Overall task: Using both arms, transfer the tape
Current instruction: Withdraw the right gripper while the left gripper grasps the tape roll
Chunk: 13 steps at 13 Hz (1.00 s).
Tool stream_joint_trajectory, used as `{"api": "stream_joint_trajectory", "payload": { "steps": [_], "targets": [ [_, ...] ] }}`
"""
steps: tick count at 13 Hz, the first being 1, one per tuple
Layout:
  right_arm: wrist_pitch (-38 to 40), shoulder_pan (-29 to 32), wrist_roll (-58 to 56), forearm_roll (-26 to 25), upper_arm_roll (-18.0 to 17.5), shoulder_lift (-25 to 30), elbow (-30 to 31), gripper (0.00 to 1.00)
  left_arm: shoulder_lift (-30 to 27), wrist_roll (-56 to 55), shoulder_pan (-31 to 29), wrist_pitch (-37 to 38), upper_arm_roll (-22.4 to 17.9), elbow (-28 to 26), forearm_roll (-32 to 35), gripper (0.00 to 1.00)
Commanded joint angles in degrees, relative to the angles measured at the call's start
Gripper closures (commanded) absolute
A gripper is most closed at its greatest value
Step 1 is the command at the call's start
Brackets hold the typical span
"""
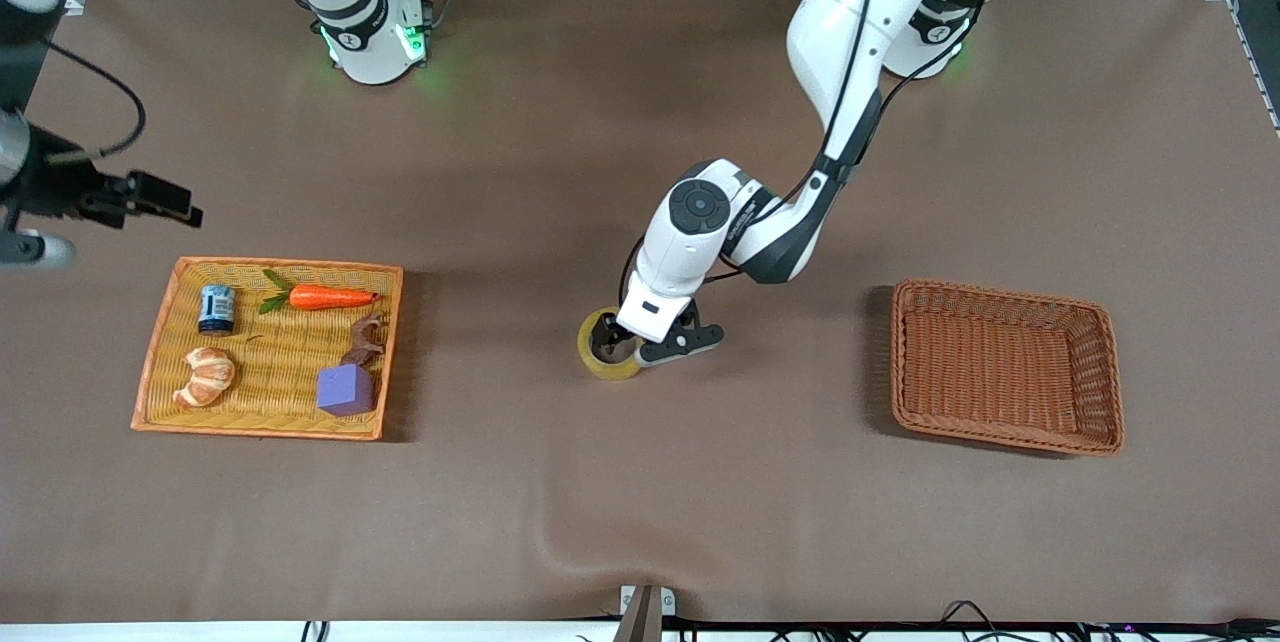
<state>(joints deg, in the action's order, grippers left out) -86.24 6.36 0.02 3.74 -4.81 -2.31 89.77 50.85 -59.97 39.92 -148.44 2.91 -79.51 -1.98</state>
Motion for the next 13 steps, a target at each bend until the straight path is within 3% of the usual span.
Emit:
{"api": "stream_joint_trajectory", "payload": {
  "steps": [1, 2, 3, 5, 6, 9, 11, 13],
  "targets": [
    [0.5, -1.5, -0.8, -1.2, 2.4, 4.6, 2.7, 0.0, 1.1, -0.1, 0.9, -0.4, -0.9, 1.6, 0.0, 0.0],
    [0.5, -3.4, -1.3, -1.2, 5.3, 5.1, 2.7, 0.0, 1.2, -0.1, 0.9, -0.4, -0.9, 1.6, 1.2, 0.15],
    [0.5, -4.0, -3.1, -1.2, 7.1, 5.1, 2.3, 0.0, 1.6, -0.1, 0.9, -0.4, -0.8, 1.5, 2.9, 0.43],
    [0.4, -3.5, -3.9, -1.3, 7.1, 5.5, 2.1, 0.0, 3.0, -0.3, 1.4, -0.4, -0.9, 1.5, 3.7, 0.84],
    [0.5, -3.4, -3.5, -1.3, 6.9, 5.6, 2.2, 0.0, 3.1, -0.3, 1.7, -0.4, -1.1, 1.5, 4.2, 1.0],
    [0.5, -1.9, -2.2, -1.2, 6.3, 5.6, 2.2, 0.0, 1.5, -0.4, 1.3, 1.2, -2.0, 1.2, 4.5, 1.0],
    [0.5, -1.7, 1.1, -1.2, 5.5, 5.6, 2.2, 0.0, -5.3, 0.0, 0.4, 10.8, -5.6, 0.2, 5.1, 1.0],
    [0.5, -1.6, 0.9, -1.3, 5.6, 5.6, 2.2, 0.0, -12.5, 0.8, -5.1, 20.8, -5.4, -0.1, 5.1, 1.0]
  ]
}}
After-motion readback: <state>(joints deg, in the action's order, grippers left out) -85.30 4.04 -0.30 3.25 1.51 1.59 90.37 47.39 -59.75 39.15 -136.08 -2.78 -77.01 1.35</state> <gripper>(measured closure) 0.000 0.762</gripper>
